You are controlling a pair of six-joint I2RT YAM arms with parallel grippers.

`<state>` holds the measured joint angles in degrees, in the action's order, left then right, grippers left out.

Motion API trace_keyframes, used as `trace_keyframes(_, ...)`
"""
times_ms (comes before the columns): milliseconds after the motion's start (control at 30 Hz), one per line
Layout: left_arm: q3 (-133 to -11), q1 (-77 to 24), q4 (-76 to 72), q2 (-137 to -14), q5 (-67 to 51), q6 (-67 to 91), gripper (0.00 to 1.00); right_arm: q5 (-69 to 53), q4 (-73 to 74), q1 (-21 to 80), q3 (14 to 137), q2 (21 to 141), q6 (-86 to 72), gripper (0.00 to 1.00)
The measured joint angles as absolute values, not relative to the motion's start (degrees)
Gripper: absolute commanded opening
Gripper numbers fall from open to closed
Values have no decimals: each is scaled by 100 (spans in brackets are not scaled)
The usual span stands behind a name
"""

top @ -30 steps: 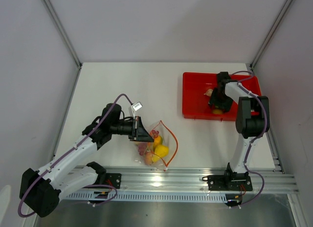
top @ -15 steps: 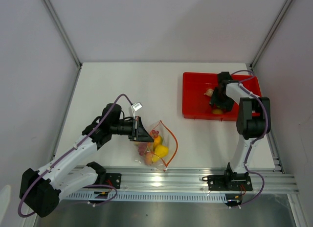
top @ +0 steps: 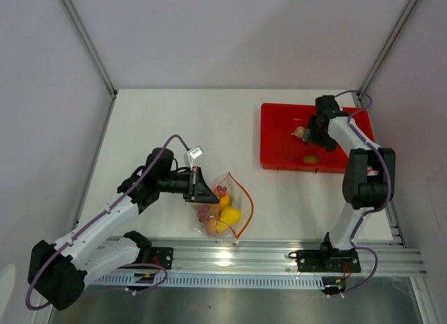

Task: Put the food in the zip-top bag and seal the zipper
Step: Pick up the fake fruit from the bin, then place the fake fruit in the zipper food storage bag.

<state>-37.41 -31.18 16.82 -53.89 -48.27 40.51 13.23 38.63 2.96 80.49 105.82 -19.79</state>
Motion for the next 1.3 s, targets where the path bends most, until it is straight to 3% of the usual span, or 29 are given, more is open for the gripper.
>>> trace_keyframes(233,-3879,-3118,1769,-5478,-4818,4051,1,1160,3868,644,8047,10088,-1881,7)
trace_keyframes(567,-4237,-3118,1813,-5867,-4766,4051,1,515,4058,2239,8018,8991,-1658,6)
trace_keyframes(933,-4563,-3118,1798,-6165,-4571,4130,1,-1229,4449,3428,7358,7155,-1332,8)
trace_keyframes(1300,-4652,-3118,1673,-6287,-4394,4370,1,-2241,4622,4362,6698,6766,-1181,9)
